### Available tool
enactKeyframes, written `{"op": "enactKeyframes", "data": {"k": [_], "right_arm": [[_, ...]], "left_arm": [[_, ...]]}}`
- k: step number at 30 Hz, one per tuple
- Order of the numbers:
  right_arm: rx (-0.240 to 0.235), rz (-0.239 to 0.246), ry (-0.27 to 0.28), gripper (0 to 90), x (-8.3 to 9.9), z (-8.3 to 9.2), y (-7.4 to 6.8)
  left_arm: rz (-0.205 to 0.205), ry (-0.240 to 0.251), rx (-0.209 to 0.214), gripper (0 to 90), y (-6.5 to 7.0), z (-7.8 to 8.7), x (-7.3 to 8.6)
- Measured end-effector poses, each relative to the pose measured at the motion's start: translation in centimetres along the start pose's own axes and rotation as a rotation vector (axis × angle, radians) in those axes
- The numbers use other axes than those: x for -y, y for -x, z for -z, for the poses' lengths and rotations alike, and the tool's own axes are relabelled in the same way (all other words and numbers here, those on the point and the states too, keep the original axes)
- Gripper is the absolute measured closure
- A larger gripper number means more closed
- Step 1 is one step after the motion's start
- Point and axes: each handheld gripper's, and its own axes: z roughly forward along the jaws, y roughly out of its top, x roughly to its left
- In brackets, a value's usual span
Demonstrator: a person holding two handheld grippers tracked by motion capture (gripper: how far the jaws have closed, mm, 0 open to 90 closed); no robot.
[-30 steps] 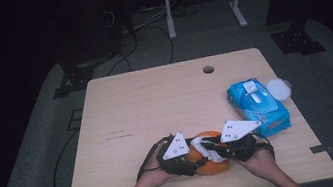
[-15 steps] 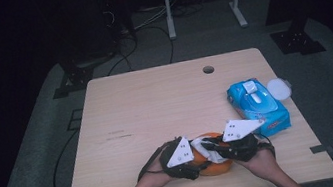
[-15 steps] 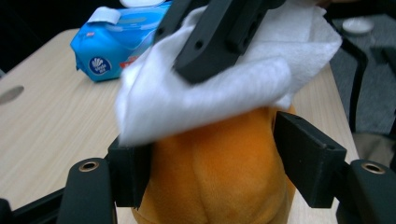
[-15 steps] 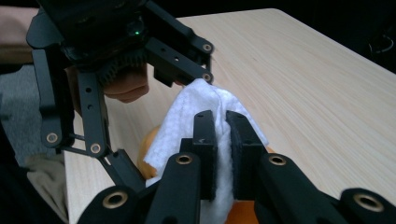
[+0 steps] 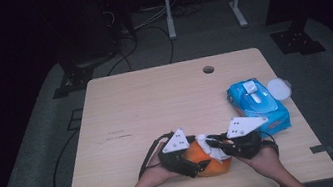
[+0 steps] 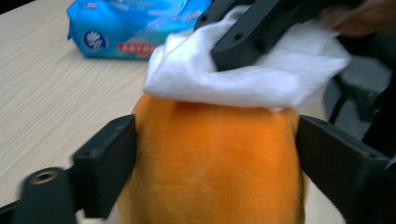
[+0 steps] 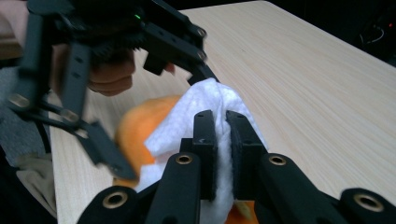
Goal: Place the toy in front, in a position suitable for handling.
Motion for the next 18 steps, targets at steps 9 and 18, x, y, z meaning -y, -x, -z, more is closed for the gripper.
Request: {"op": "enactKeyframes", "data": {"k": [9,18], "right_arm": [[0.024,-0.003,0.0,82.1,0.0,0.7,0.8],[0.057,-0.066,-0.033,82.1,1.9,1.8,2.8]], "left_arm": [[-0.109,0.016,-0.083,40.5,-0.1,0.7,0.0],[-0.02,0.02,-0.002,34.6,-2.2,2.3,2.1]]}}
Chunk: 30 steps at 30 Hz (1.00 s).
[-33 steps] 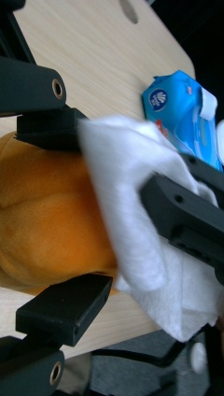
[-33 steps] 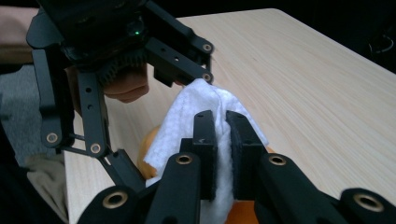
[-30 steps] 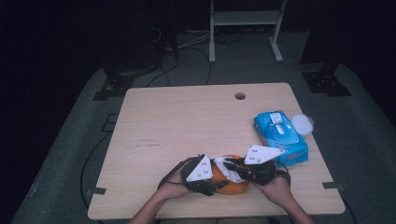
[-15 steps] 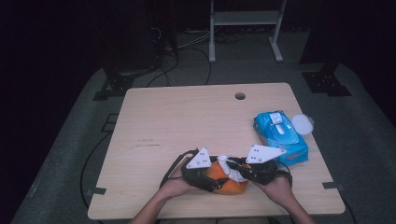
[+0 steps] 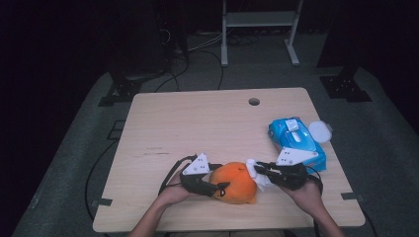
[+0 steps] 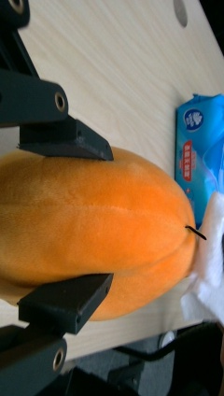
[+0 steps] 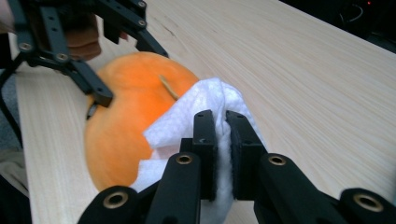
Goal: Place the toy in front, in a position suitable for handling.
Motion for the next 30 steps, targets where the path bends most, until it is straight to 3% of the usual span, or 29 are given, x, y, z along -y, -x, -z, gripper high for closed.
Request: {"op": "enactKeyframes", "data": {"k": [3,5,6,9,10,13,17,19,22,26,28,30], "right_arm": [[-0.018,0.01,0.005,82.0,-0.3,-0.3,-0.6],[-0.019,0.022,0.007,82.0,-0.4,-0.5,-1.0],[-0.046,0.031,0.025,82.0,-1.0,-0.9,-1.7],[-0.044,0.053,0.021,82.0,-1.3,-1.1,-2.2],[-0.033,0.068,0.008,82.0,-1.2,-1.2,-2.3],[-0.028,0.04,0.004,82.0,-0.8,-0.9,-1.3],[-0.018,0.004,-0.012,82.0,0.1,-0.3,-0.4],[-0.021,0.007,-0.011,82.0,0.1,-0.3,-0.5],[-0.025,0.021,-0.011,82.0,-0.2,-0.5,-0.8],[-0.043,0.015,-0.015,81.2,-0.2,-0.9,-0.9],[-0.083,-0.018,-0.011,80.3,-0.1,-0.9,-0.6],[-0.11,-0.033,-0.006,77.0,0.0,-1.0,-0.4]], "left_arm": [[0.03,0.008,0.017,19.1,0.0,-0.3,-0.7],[0.044,0.011,0.019,13.3,0.0,-0.5,-0.9],[0.06,0.006,0.032,12.1,0.1,-1.0,-1.0],[0.034,0.005,0.029,16.8,0.4,-1.2,-0.9],[0.018,0.006,0.012,29.7,0.5,-1.2,-0.8],[-0.009,-0.002,-0.027,36.7,0.6,-0.8,-0.7],[0.024,-0.001,-0.032,37.3,0.1,-0.5,-0.4],[0.076,0.007,-0.036,37.0,-0.5,-0.3,0.0],[0.095,0.009,-0.036,36.0,-0.5,-0.3,0.1],[0.079,0.008,-0.022,31.1,-0.3,-0.5,0.0],[0.036,0.007,-0.019,29.7,0.1,-0.5,-0.1],[0.017,0.005,-0.019,29.0,0.3,-0.5,-0.2]]}}
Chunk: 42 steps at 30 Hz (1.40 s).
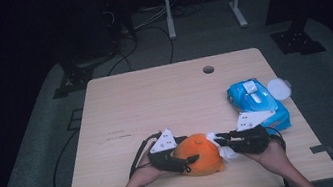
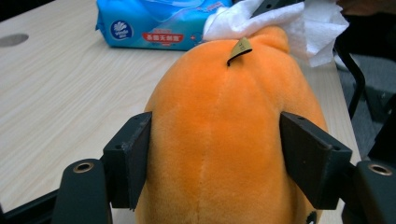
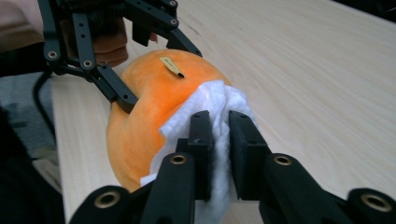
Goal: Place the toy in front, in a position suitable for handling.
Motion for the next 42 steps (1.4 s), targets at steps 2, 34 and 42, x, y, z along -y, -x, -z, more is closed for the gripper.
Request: {"op": "enactKeyframes", "data": {"k": [2,34,42], "right_arm": [[-0.022,-0.014,-0.002,73.9,0.0,0.0,0.1],[-0.011,0.026,0.07,82.9,-1.7,1.1,-1.3],[0.105,0.076,-0.05,83.3,-0.2,-0.6,-0.6]], "left_arm": [[-0.032,-0.008,0.001,28.8,0.2,0.0,-0.1],[0.122,-0.015,-0.03,30.6,-0.2,-1.3,-0.5],[0.203,-0.007,-0.046,31.6,-1.1,-1.1,-0.1]]}}
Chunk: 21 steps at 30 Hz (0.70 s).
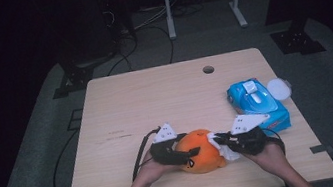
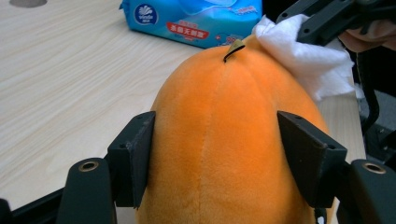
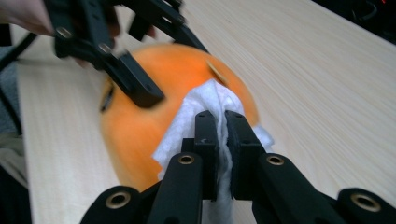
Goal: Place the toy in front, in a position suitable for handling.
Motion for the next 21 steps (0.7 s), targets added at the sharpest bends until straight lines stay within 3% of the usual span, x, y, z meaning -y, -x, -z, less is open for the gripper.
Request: {"op": "enactKeyframes", "data": {"k": [3,5,9,12,16,18,20,21], "right_arm": [[0.019,-0.017,-0.025,83.2,0.8,0.1,0.6],[-0.002,-0.03,-0.009,83.1,0.7,0.1,0.4],[-0.081,-0.006,0.017,83.1,0.0,-0.3,-0.8],[-0.08,0.024,0.007,83.1,-0.1,-0.6,-1.3],[-0.054,-0.028,-0.006,83.2,0.7,-0.4,0.2],[-0.06,-0.049,-0.005,83.2,0.8,-0.4,0.4],[-0.069,-0.04,0.017,83.2,0.2,-0.4,-0.1],[-0.083,-0.037,0.032,83.2,-0.1,-0.3,-0.4]], "left_arm": [[0.031,0.009,0.009,31.3,-0.5,0.1,0.2],[0.029,0.004,0.003,30.8,-0.3,0.0,0.1],[0.026,0.003,-0.003,30.5,-0.3,0.0,0.1],[0.025,0.001,0.0,30.6,-0.4,0.1,0.1],[0.05,0.006,-0.011,30.7,-0.6,0.2,0.2],[0.04,0.004,-0.018,30.1,-0.3,0.0,0.1],[0.008,-0.002,-0.016,28.7,0.1,-0.2,-0.1],[-0.029,0.001,0.002,27.8,0.6,-0.2,-0.2]]}}
